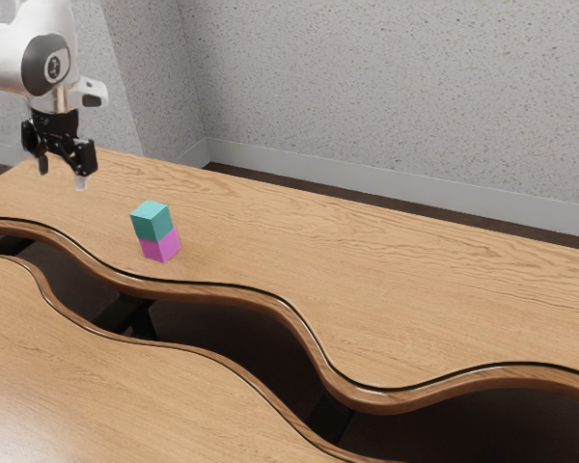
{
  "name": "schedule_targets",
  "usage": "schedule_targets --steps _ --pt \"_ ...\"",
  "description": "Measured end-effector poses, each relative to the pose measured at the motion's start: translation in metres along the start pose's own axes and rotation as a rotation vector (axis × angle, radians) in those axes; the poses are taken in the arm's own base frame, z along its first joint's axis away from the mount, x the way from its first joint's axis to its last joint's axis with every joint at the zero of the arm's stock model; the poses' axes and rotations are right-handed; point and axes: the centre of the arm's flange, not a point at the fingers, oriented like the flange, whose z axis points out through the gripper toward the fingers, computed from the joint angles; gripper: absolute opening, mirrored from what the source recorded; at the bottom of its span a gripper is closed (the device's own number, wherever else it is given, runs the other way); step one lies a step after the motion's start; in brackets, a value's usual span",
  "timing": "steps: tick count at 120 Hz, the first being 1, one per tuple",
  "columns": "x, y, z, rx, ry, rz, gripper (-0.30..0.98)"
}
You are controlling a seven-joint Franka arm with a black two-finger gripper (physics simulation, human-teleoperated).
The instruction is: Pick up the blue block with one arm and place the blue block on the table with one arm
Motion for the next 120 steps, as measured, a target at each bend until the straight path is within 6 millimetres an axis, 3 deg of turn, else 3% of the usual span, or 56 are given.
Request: schedule_targets --steps 12,28,37,50,64,75,102,120 --pt "0.017 -0.008 0.019 -0.012 0.025 0.002 0.68" --pt "0.044 0.007 0.053 -0.084 0.038 0.033 0.69" --pt "0.050 0.007 0.070 -0.108 0.031 0.019 0.69" --pt "0.057 0.000 0.082 -0.119 0.035 -0.004 0.69" --pt "0.077 0.001 0.090 -0.125 0.054 -0.003 0.69" --pt "0.095 -0.002 0.110 -0.152 0.058 -0.003 0.69" --pt "0.128 0.012 0.133 -0.179 0.078 0.016 0.69" --pt "0.143 0.010 0.148 -0.177 0.085 0.010 0.69"
